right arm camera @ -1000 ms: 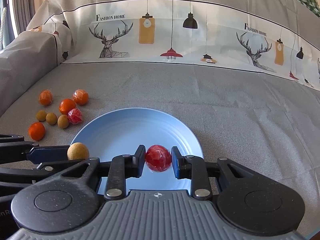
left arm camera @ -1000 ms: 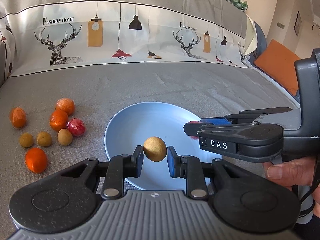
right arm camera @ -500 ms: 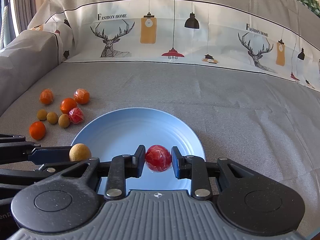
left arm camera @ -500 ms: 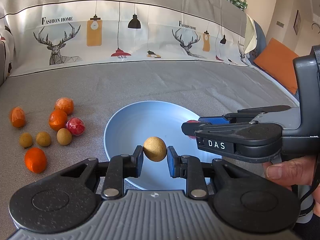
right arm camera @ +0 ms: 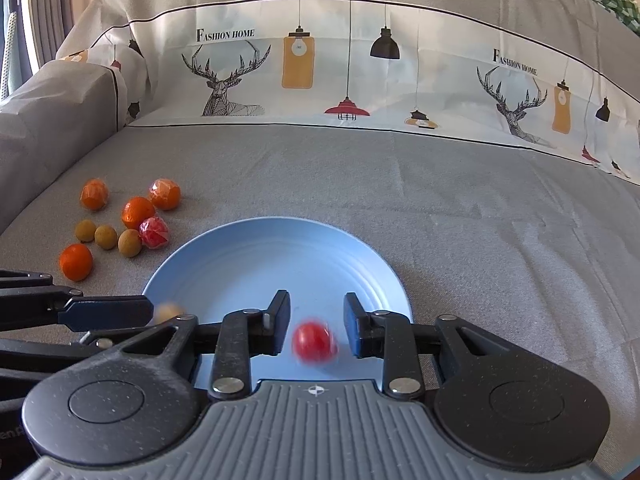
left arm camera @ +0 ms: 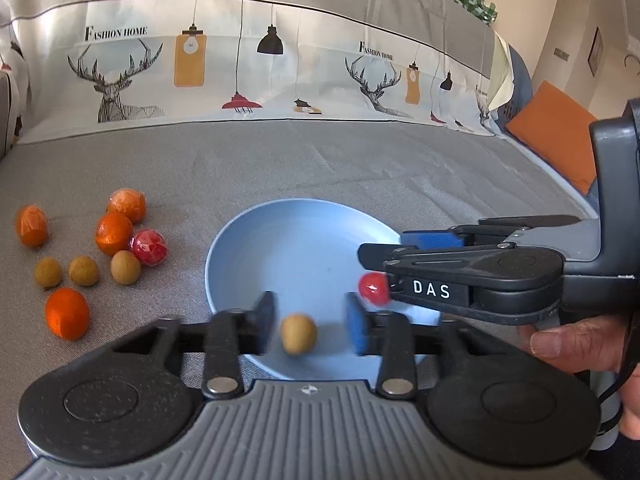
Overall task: Organize fruits
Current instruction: 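Open both grippers to drop the fruits onto the blue plate, then lift both open grippers away from the plate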
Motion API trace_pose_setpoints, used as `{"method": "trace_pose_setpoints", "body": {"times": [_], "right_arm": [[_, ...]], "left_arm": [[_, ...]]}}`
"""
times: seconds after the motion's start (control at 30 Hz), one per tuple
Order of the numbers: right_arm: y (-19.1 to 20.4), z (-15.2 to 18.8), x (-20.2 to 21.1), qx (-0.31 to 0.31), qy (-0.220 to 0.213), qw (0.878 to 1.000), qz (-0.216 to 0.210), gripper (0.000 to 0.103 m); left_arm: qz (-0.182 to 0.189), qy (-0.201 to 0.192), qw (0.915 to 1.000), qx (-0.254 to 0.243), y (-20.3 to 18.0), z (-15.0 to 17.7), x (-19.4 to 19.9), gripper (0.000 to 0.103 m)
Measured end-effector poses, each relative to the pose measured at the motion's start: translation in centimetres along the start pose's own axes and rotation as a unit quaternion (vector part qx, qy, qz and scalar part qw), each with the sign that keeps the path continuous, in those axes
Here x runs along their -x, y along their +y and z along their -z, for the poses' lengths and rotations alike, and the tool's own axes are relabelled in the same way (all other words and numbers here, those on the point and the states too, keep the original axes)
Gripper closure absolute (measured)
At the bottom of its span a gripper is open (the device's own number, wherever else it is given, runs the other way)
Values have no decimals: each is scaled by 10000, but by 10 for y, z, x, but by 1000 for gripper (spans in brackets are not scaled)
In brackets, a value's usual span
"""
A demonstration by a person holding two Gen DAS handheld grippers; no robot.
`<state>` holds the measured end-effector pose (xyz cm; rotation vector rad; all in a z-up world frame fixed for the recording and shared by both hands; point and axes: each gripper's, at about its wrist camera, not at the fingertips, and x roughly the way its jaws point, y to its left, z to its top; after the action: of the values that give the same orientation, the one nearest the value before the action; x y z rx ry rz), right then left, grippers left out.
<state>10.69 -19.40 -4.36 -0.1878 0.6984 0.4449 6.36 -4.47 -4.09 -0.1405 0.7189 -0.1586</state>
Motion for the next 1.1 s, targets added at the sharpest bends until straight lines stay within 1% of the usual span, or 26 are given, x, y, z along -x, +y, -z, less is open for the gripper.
{"method": "trace_pose_setpoints", "body": {"times": [0.03,0.07,0.1,0.17,0.2,0.23,0.27,0.3,0.37,0.4,0.47,0.5,0.53,0.6,0.63,0.67,0.73,0.8,0.83,0.9,0.93,0.97,1.0,1.03,1.07,1.1], "right_arm": [[-1,0,0,-25,-13,10000,21,55],[-2,-1,0,-59,-31,10000,61,51],[-3,-1,0,-99,-42,9999,81,49],[-5,-3,0,-197,-52,9998,83,49],[-6,-3,1,-235,-60,9997,84,49],[-6,-4,1,-277,-78,9996,78,49],[-6,-5,2,-319,-93,9994,63,49],[-7,-6,2,-360,-102,9993,36,49],[-5,-8,2,-419,-118,9990,-14,49],[-4,-8,2,-433,-117,9990,-46,49],[-2,-10,3,-435,-127,9989,-109,49],[0,-10,3,-432,-138,9989,-136,49],[0,-11,4,-432,-147,9988,-168,49],[1,-12,5,-443,-151,9987,-223,49],[0,-12,5,-454,-152,9986,-245,49],[0,-12,5,-472,-152,9984,-265,49],[-3,-13,6,-532,-144,9980,-299,49],[-4,-14,6,-592,-134,9977,-317,49],[-5,-14,6,-606,-136,9975,-327,49],[-4,-14,7,-602,-149,9974,-354,49],[-3,-15,7,-593,-150,9975,-365,49],[-2,-15,7,-577,-143,9975,-372,49],[-1,-15,6,-556,-138,9976,-380,49],[0,-15,6,-533,-134,9977,-385,49],[2,-15,6,-514,-131,9978,-388,49],[2,-15,6,-502,-126,9979,-396,49]], "left_arm": [[-43,-18,10000,7,1,-1,1,43],[-77,-79,9999,19,2,-2,4,41],[-132,-180,9997,32,3,-4,8,38],[-315,-435,9985,65,8,-8,22,31],[-427,-577,9973,144,12,-12,31,26],[-499,-715,9959,240,18,-16,42,23],[-558,-862,9943,295,24,-23,54,23],[-699,-1010,9919,315,29,-32,66,22],[-1122,-1349,9838,362,42,-54,95,21],[-1326,-1529,9784,416,51,-67,109,20],[-1790,-1939,9634,481,69,-94,139,16],[-2150,-2093,9529,447,79,-107,151,13],[-2572,-2184,9406,391,89,-119,160,10],[-3342,-2280,9140,308,112,-139,171,7],[-3616,-2238,9045,317,127,-146,173,7],[-3848,-2124,8976,339,142,-151,172,7],[-4268,-1806,8855,322,169,-156,167,7],[-4504,-1557,8787,293,187,-156,161,7],[-4569,-1460,8770,281,194,-154,159,7],[-4543,-1362,8798,333,203,-149,158,7],[-4555,-1267,8802,415,203,-144,160,7],[-4612,-1126,8782,583,204,-141,163,7],[-4748,-984,8706,834,203,-139,168,7],[-4952,-937,8574,1043,209,-138,168,7],[-5113,-1045,8456,1122,202,-135,175,7],[-5118,-1228,8435,1075,191,-134,182,5]]}}
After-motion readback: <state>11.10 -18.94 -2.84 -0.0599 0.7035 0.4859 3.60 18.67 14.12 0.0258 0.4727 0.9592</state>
